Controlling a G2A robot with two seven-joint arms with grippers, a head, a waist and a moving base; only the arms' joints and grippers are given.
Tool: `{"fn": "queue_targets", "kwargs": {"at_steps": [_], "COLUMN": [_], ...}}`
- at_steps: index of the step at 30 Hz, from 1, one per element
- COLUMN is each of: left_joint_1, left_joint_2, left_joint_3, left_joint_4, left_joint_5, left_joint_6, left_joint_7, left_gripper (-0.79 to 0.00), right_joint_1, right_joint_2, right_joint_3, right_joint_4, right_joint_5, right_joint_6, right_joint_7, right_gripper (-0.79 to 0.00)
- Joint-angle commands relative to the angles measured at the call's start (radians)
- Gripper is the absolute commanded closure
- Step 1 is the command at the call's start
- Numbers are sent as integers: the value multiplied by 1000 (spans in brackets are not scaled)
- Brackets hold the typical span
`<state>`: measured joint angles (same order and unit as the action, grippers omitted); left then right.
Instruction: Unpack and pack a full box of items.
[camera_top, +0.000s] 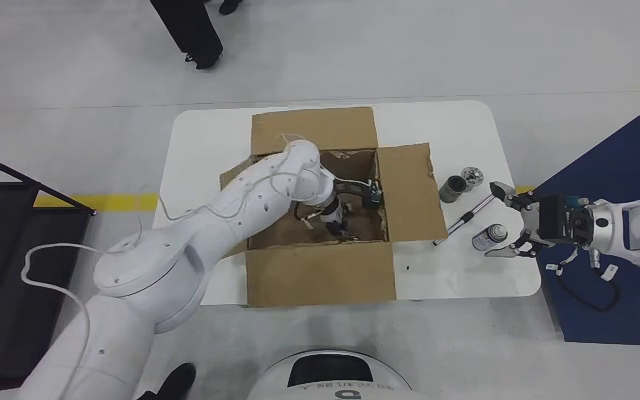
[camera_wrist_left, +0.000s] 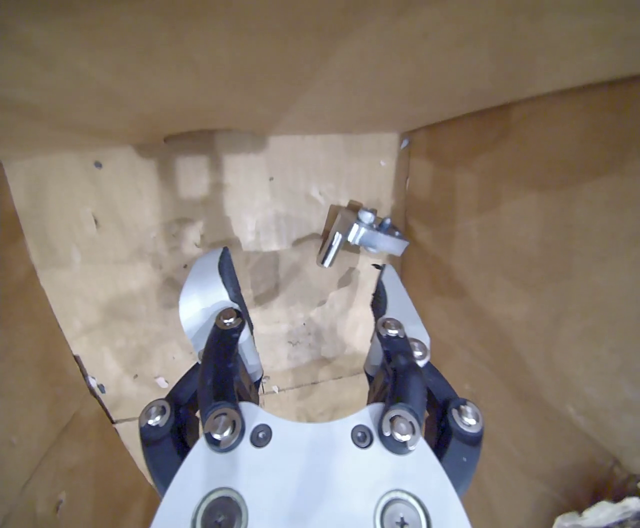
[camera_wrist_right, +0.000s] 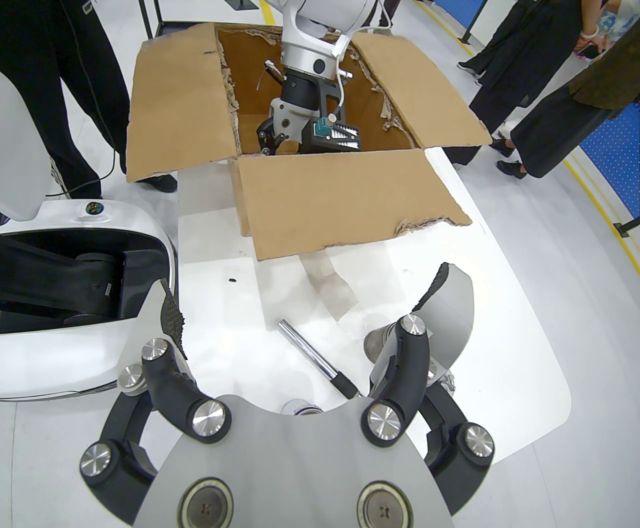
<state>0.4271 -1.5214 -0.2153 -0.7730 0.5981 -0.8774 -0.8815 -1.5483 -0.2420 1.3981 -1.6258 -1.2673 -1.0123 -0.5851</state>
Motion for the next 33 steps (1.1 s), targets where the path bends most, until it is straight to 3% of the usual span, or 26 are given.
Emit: {"fn": "queue_targets", "kwargs": {"at_steps": [1,3,5,10,15,20,33], "left_joint_1": [-1,-1,1,-1,-10,-7,138], "left_joint_2": [-4,-6,-6,4,39,121,404], "left_joint_3": [-3,-6,-11,-35,-63,-103,-281], "left_joint_4": [10,17,24,50,1,-106,-479], "left_joint_5": [11,21,24,12,13,30,85], "left_joint_6": [-10,-29,-49,-135,-135,-135,-135], "left_joint_7": [22,45,68,132,222,315,446], "left_gripper": [-292,-182,0,0,0,0,0], "right_joint_1": [0,0,0,0,0,0,0], "right_joint_2": [0,0,0,0,0,0,0], "right_joint_3": [0,0,0,0,0,0,0], "right_joint_4": [0,0,0,0,0,0,0], "right_joint_5": [0,0,0,0,0,0,0], "right_joint_6": [0,0,0,0,0,0,0], "right_joint_7": [0,0,0,0,0,0,0], "right_gripper": [-785,-785,-785,-785,-785,-785,-785]}}
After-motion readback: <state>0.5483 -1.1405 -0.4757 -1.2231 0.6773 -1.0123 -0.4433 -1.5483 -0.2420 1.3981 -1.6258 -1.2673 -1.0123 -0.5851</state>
